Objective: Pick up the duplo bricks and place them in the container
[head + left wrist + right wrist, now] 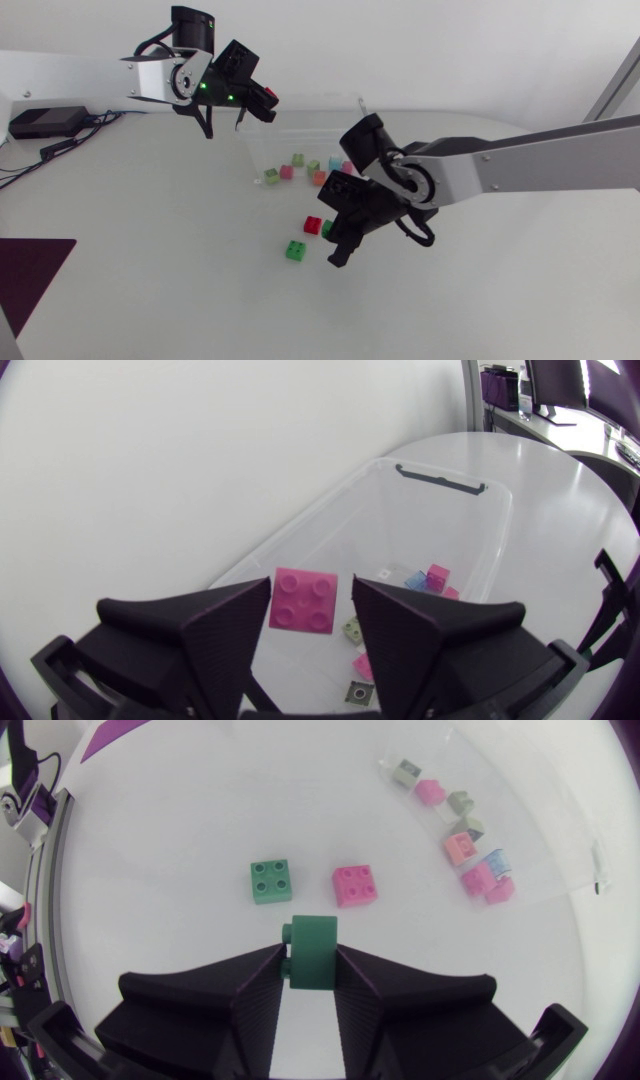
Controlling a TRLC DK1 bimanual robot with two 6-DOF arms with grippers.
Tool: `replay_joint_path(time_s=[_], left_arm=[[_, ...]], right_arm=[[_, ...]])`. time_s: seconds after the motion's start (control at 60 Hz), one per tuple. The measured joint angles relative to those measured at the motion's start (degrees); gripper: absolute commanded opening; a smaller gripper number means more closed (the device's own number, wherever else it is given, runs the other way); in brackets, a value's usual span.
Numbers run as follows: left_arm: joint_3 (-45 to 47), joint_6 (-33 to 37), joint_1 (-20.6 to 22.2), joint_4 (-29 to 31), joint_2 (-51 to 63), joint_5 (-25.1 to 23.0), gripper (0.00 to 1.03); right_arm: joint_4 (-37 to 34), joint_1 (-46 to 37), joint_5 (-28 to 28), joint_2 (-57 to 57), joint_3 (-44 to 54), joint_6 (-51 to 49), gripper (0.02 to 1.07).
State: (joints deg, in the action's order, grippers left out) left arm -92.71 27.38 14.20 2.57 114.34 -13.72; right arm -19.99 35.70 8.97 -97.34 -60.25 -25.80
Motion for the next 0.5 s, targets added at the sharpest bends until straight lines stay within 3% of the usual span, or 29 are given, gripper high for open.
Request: replay_joint_path(time_s=[0.267,0.5], left_arm=[[0.52,-3.43,1.51,-0.76,-0.24,3.58,0.99],[10.67,-2.93,3.41,1.75,-9.62,3.5,0.99]], right_arm=[[-4.26,-3.56,0.02,5.01,-3.48,0.09,0.29],[-3.98,-7.61,0.02,6.6,-13.14,2.51,0.29]])
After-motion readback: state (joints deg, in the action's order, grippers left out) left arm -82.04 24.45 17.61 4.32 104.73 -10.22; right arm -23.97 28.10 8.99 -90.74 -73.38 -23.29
